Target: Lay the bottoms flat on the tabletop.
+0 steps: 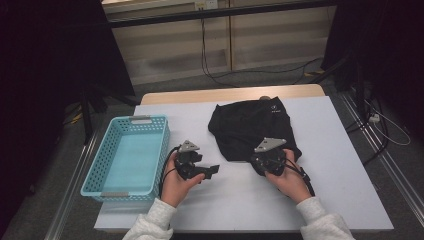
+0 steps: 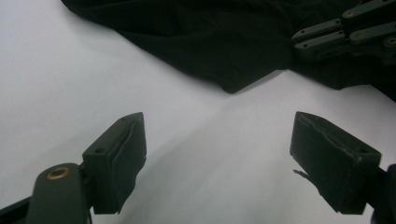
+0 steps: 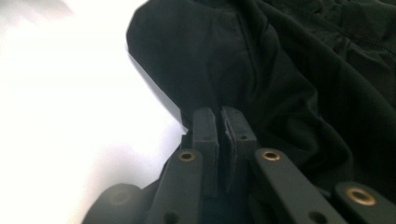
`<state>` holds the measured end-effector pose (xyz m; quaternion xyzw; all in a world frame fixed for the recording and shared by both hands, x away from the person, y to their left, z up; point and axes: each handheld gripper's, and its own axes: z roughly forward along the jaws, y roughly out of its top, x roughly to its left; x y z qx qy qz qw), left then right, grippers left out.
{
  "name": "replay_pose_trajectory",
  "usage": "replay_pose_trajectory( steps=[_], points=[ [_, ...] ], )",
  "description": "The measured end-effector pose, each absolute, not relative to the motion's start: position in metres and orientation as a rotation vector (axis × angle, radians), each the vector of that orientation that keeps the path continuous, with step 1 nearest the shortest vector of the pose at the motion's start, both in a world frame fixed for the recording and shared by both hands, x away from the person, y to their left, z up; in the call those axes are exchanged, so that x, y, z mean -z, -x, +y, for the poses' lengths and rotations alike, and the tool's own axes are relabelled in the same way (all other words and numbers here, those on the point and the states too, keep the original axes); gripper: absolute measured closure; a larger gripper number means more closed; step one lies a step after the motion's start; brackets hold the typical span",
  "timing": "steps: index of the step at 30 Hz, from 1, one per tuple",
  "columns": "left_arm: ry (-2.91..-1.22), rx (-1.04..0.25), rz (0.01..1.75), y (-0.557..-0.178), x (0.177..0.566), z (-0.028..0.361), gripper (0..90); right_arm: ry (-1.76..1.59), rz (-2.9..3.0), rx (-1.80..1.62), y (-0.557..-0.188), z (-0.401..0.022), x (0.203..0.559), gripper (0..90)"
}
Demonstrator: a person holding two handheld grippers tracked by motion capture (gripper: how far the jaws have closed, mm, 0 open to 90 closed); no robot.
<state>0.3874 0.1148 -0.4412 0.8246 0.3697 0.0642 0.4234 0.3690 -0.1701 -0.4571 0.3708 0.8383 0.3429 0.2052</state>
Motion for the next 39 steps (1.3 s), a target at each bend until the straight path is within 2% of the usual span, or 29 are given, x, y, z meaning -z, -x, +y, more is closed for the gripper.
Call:
replay_pose_trajectory(
  steps=[16, 22, 27, 33, 39],
  points=[
    [-2.049, -0.166, 0.929, -0.388, 0.438, 0.119, 18.7, -1.03, 2.265, -1.323, -0.358, -0.167, 0.398, 89.2],
    [-2.044, -0.168, 0.933, -0.388, 0.437, 0.121, 18.7, -1.083, 2.191, -1.448, -0.36, -0.181, 0.387, 89.2],
    [-2.052, -0.158, 0.934, -0.387, 0.439, 0.119, 18.9, -1.043, 2.186, -1.473, -0.357, -0.176, 0.379, 89.1],
    [-2.065, -0.137, 0.898, -0.386, 0.443, 0.107, 20.9, -1.095, 2.174, -1.416, -0.364, -0.178, 0.392, 89.0],
    [-2.072, -0.128, 0.889, -0.388, 0.444, 0.104, 21.1, -1.26, 2.111, -1.284, -0.378, -0.207, 0.419, 88.3]
  ],
)
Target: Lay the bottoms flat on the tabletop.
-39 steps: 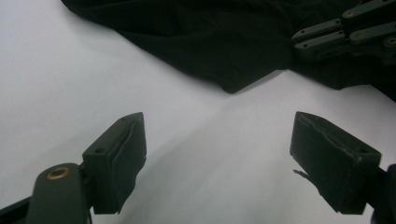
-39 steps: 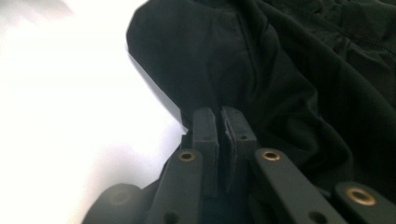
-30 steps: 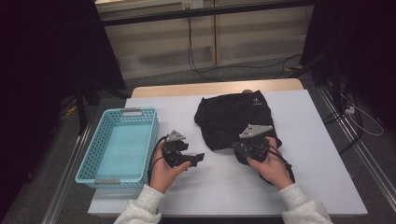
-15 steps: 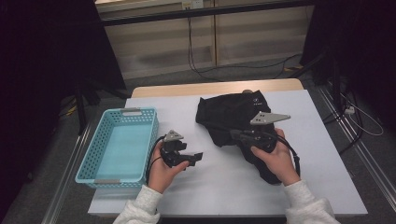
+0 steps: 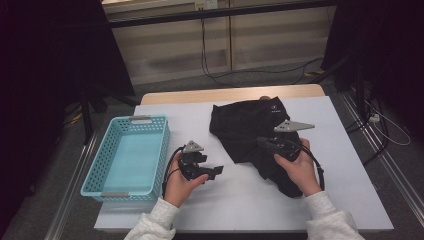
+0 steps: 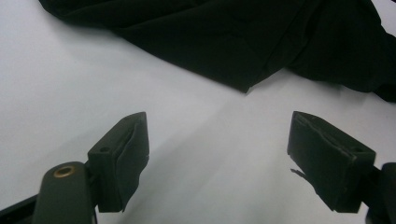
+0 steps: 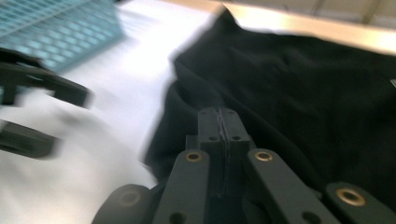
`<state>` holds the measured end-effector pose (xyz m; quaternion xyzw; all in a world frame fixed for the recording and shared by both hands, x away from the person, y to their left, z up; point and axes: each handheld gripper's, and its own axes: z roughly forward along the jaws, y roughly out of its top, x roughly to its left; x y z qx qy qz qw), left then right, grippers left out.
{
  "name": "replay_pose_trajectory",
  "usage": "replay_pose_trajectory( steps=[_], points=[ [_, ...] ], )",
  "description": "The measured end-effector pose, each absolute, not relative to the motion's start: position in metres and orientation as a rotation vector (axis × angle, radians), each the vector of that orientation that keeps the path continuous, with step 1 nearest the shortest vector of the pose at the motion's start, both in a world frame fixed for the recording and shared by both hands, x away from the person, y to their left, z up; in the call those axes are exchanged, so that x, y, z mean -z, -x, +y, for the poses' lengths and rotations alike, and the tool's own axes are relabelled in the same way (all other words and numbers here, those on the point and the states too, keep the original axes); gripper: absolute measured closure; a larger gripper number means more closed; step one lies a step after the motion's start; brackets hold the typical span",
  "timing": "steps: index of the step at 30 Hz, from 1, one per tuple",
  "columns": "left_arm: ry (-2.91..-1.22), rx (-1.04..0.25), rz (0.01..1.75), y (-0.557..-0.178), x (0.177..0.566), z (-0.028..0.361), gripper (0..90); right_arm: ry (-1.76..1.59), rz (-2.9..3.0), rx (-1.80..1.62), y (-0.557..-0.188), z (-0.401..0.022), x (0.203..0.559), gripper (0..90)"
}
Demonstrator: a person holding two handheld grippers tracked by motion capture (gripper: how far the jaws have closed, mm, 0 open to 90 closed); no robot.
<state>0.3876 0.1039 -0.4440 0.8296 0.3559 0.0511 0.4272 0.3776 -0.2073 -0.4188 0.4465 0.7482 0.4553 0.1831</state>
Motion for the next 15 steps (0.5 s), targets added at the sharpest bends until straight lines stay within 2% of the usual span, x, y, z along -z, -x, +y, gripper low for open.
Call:
replay_pose_trajectory(
  steps=[3, 7, 13, 15],
  points=[
    [-2.071, -0.126, 0.888, -0.387, 0.445, 0.1, 22.1, -1.303, 2.141, -1.188, -0.381, -0.213, 0.436, 85.9],
    [-2.083, -0.119, 0.879, -0.387, 0.445, 0.1, 20.4, -1.283, 2.165, -1.088, -0.38, -0.21, 0.444, 74.0],
    [-2.083, -0.121, 0.888, -0.387, 0.443, 0.102, 19.9, -1.113, 2.168, -1.112, -0.364, -0.197, 0.421, 47.2],
    [-2.078, -0.125, 0.887, -0.387, 0.442, 0.103, 19.3, -1.045, 2.197, -1.15, -0.358, -0.189, 0.414, 45.7]
  ],
)
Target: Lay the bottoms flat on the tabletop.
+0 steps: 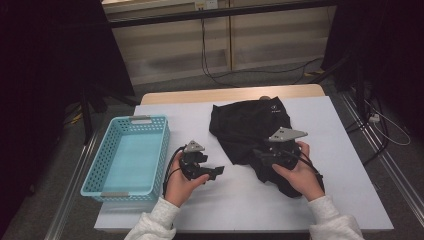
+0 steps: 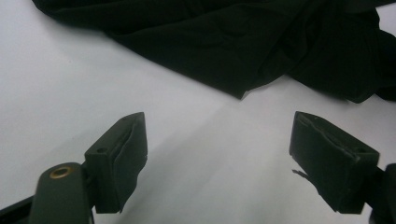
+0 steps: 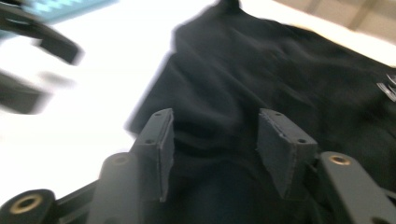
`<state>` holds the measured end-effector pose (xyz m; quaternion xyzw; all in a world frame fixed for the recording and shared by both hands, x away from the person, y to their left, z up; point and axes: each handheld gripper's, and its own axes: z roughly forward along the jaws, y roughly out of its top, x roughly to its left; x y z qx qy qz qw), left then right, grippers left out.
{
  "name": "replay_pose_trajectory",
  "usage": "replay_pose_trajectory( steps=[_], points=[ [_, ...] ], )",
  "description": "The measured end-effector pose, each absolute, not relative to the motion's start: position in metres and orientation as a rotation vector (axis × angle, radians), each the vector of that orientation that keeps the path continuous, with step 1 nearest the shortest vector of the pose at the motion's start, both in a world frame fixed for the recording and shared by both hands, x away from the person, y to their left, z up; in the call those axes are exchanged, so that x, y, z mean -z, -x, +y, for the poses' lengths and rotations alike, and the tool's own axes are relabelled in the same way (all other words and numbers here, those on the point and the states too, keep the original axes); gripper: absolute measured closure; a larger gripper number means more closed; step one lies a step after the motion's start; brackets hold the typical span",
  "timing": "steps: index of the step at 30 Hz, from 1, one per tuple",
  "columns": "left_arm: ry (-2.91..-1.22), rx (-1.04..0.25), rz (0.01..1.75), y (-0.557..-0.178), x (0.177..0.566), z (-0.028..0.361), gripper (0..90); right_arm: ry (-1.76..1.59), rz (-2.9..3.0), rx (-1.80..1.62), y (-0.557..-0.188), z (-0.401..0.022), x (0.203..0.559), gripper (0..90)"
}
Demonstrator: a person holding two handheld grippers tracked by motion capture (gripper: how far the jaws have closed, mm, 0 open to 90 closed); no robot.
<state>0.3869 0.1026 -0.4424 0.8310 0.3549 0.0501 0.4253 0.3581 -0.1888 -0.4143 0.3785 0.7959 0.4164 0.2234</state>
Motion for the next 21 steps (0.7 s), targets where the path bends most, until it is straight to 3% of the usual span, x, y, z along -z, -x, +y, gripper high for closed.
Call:
replay_pose_trajectory(
  steps=[5, 12, 21],
  points=[
    [-2.074, -0.124, 0.889, -0.386, 0.441, 0.105, 19.3, -0.926, 2.33, -1.102, -0.35, -0.158, 0.422, 53.4],
    [-2.064, -0.129, 0.901, -0.386, 0.441, 0.109, 19.2, -0.976, 2.381, -0.936, -0.363, -0.148, 0.461, 56.0],
    [-2.053, -0.142, 0.921, -0.385, 0.439, 0.118, 19.0, -0.984, 2.362, -0.958, -0.37, -0.146, 0.464, 88.1]
  ],
)
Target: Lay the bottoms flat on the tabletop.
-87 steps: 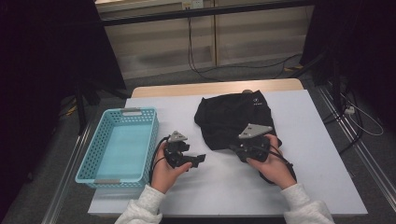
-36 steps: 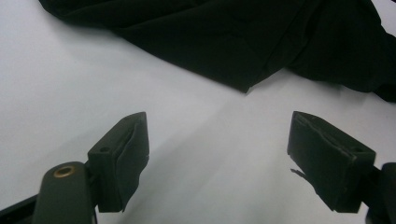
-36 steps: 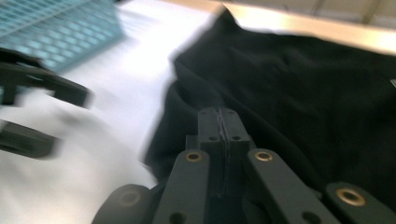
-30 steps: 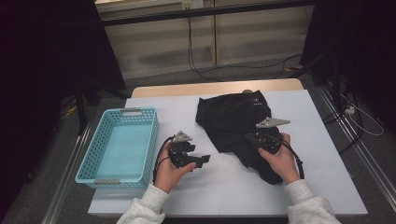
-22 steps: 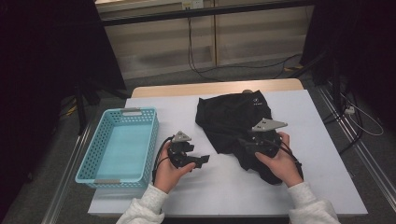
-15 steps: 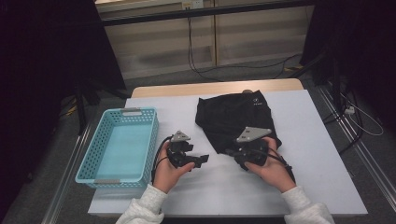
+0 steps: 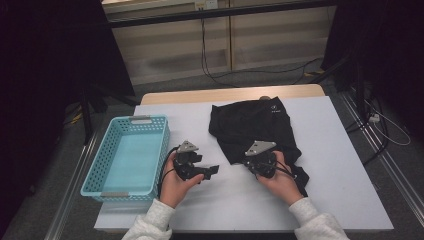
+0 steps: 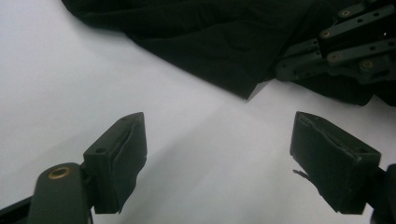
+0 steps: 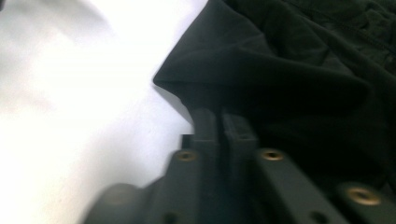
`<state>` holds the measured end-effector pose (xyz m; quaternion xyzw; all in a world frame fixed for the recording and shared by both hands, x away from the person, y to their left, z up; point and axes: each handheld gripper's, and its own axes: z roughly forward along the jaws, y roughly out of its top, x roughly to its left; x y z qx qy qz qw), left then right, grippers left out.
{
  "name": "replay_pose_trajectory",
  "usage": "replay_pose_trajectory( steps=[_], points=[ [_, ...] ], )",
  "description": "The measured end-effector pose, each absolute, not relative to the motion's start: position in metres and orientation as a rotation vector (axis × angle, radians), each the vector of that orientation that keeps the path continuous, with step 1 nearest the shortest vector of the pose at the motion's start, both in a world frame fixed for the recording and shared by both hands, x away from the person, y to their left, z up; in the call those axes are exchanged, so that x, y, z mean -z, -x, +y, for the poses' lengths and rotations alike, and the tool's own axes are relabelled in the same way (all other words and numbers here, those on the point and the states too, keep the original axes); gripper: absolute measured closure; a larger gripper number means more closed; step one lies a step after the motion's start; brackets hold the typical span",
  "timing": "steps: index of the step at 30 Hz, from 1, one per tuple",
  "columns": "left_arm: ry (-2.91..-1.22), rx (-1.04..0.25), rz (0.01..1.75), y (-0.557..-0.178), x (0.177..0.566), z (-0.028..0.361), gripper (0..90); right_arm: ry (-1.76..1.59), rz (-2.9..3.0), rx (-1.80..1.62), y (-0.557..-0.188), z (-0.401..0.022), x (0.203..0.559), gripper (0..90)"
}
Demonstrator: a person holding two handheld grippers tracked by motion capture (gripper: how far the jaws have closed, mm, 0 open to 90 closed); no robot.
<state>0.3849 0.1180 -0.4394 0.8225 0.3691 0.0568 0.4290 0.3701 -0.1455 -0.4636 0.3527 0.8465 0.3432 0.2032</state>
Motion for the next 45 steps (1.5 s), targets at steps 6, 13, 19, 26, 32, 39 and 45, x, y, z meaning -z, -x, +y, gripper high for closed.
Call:
replay_pose_trajectory(
  steps=[6, 13, 19, 26, 32, 39, 45],
  points=[
    [-2.052, -0.144, 0.927, -0.385, 0.439, 0.119, 19.0, -1.012, 2.386, -0.982, -0.369, -0.145, 0.459, 89.4],
    [-2.058, -0.149, 0.917, -0.385, 0.439, 0.117, 19.0, -0.97, 2.385, -1.123, -0.357, -0.14, 0.431, 89.6],
    [-2.056, -0.142, 0.921, -0.385, 0.439, 0.117, 19.0, -0.921, 2.351, -1.307, -0.347, -0.134, 0.401, 89.5],
    [-2.059, -0.142, 0.922, -0.385, 0.439, 0.119, 19.2, -0.975, 2.304, -1.402, -0.351, -0.143, 0.398, 88.3],
    [-2.07, -0.124, 0.913, -0.385, 0.442, 0.114, 19.6, -1.064, 2.31, -1.253, -0.365, -0.148, 0.433, 86.9],
    [-2.115, -0.08, 0.859, -0.382, 0.452, 0.097, 21.5, -1.088, 2.291, -1.165, -0.371, -0.148, 0.446, 80.4],
    [-2.131, -0.049, 0.79, -0.378, 0.457, 0.082, 28.0, -1.101, 2.272, -1.137, -0.366, -0.15, 0.442, 60.9]
  ],
)
